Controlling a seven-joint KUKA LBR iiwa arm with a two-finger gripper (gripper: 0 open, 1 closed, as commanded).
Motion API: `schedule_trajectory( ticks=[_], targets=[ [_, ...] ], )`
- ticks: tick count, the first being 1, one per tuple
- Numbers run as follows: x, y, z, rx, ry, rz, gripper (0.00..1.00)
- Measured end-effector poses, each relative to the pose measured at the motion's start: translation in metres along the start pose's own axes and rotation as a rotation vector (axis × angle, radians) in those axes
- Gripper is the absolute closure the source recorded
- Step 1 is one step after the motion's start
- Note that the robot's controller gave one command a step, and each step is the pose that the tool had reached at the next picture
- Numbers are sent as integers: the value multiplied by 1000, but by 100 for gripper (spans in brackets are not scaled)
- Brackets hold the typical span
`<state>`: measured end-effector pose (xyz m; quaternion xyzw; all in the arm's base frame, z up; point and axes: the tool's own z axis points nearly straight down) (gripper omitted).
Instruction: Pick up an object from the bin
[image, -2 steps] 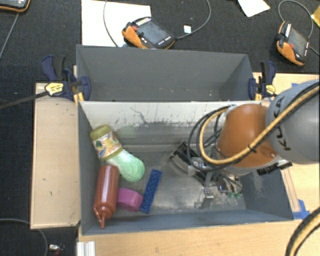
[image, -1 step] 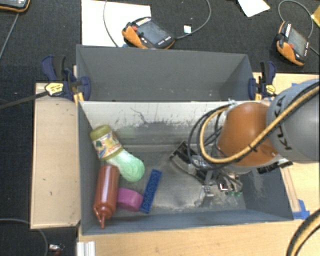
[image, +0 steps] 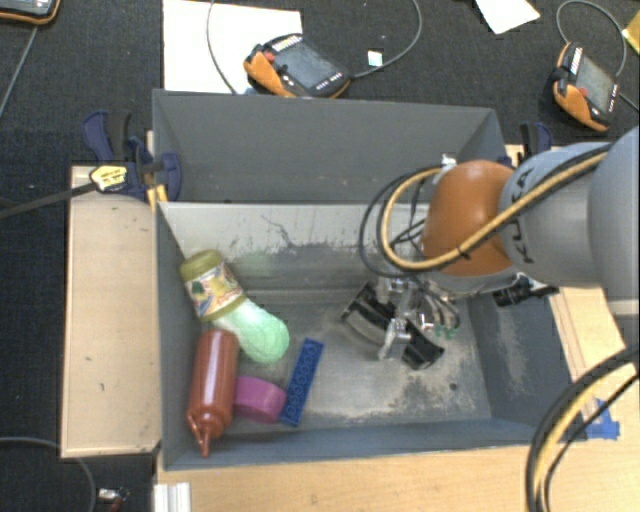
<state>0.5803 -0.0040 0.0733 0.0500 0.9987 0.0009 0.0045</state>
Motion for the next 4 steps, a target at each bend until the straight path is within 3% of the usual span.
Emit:
schedule_trajectory(
  ticks=[1,2,3,4],
  targets=[
    [-9,-19,-57,-1,0,-71,0],
    [0,-13,-26,-1,9,24,0],
    [-4,-13,2,-1,-1,15,0],
    [8,0,3,-1,4,82,100]
  ],
)
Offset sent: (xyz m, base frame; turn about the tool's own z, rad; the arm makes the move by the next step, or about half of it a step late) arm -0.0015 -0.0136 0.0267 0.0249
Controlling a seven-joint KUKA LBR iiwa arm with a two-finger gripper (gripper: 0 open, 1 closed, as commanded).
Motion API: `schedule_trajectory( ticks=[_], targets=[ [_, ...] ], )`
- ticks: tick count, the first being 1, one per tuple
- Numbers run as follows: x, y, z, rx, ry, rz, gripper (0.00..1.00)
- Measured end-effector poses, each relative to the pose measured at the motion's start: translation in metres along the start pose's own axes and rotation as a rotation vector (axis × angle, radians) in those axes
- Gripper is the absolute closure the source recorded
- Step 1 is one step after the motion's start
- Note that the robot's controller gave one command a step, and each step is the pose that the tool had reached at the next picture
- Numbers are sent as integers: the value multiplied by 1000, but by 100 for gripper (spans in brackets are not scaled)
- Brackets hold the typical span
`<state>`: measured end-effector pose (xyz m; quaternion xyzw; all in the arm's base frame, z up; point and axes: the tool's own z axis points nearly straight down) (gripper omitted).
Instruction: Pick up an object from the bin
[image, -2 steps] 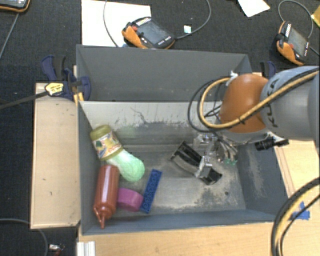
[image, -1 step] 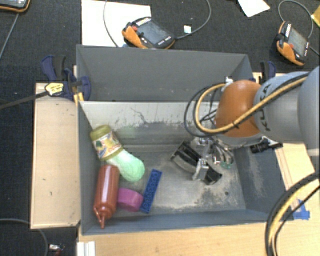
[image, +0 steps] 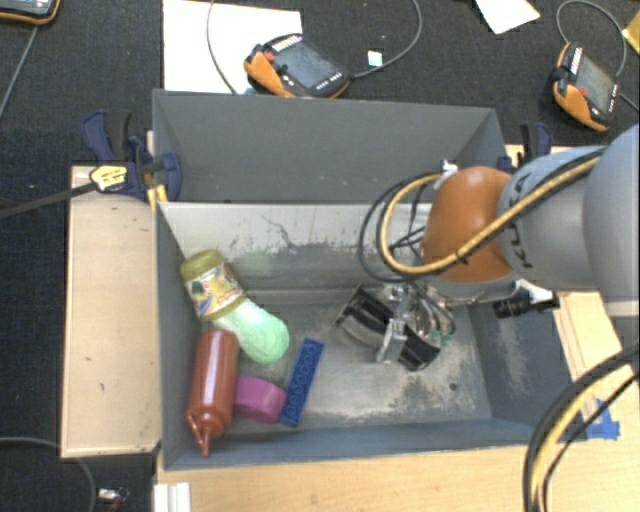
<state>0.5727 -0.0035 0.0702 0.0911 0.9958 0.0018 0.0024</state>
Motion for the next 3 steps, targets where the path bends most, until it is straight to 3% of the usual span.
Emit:
schedule_trajectory(
  ticks=[1,2,3],
  targets=[
    [0,0,0,0,0,0,100],
    [3,0,-35,1,10,-1,100],
    [0,0,-84,-1,1,-3,100]
  ],
)
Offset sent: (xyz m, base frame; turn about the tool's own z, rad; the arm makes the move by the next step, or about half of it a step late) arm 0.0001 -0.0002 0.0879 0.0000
